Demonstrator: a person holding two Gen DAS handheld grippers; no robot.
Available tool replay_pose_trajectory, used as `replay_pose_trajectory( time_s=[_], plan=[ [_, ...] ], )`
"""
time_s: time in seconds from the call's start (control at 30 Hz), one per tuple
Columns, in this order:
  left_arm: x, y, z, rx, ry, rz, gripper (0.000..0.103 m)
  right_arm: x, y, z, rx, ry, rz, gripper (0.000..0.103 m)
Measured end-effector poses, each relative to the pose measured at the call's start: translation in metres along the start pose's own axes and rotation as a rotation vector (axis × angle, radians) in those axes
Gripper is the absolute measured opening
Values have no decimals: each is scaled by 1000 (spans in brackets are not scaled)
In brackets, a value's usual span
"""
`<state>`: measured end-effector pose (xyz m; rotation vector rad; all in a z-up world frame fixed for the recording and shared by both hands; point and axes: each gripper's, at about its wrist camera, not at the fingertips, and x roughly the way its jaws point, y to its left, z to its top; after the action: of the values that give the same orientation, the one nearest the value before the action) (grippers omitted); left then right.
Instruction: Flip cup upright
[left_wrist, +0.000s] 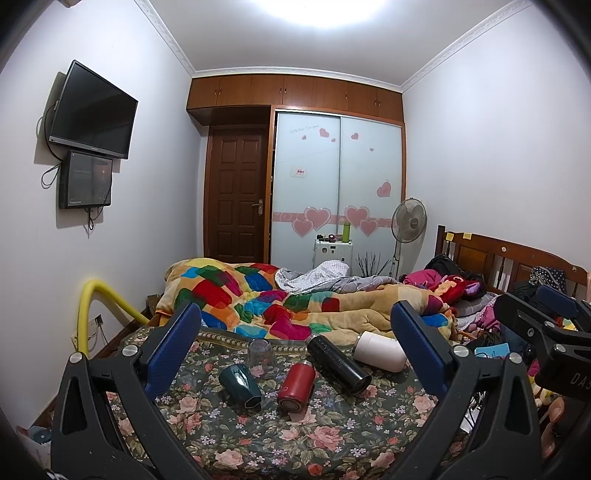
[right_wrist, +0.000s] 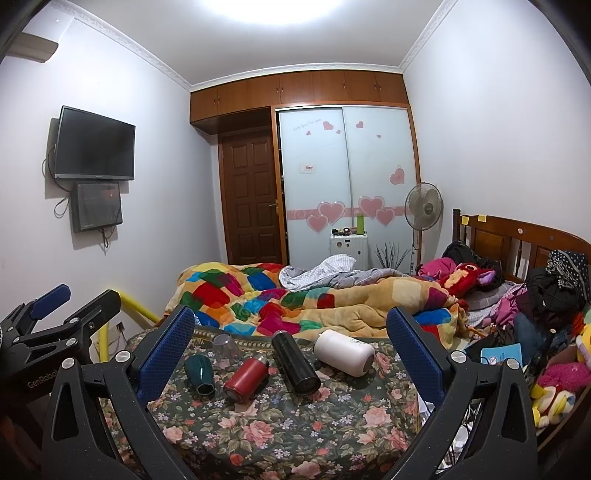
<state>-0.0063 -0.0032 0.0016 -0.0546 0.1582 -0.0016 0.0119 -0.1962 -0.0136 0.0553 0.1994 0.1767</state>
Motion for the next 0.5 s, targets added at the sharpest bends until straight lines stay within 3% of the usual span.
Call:
replay_pose_trajectory(
  time_s=[0.5],
  plan=[
    [10, 0, -1, -6, 16, 8, 103, 9, 2, 0, 1, 23, 0, 103]
  ],
)
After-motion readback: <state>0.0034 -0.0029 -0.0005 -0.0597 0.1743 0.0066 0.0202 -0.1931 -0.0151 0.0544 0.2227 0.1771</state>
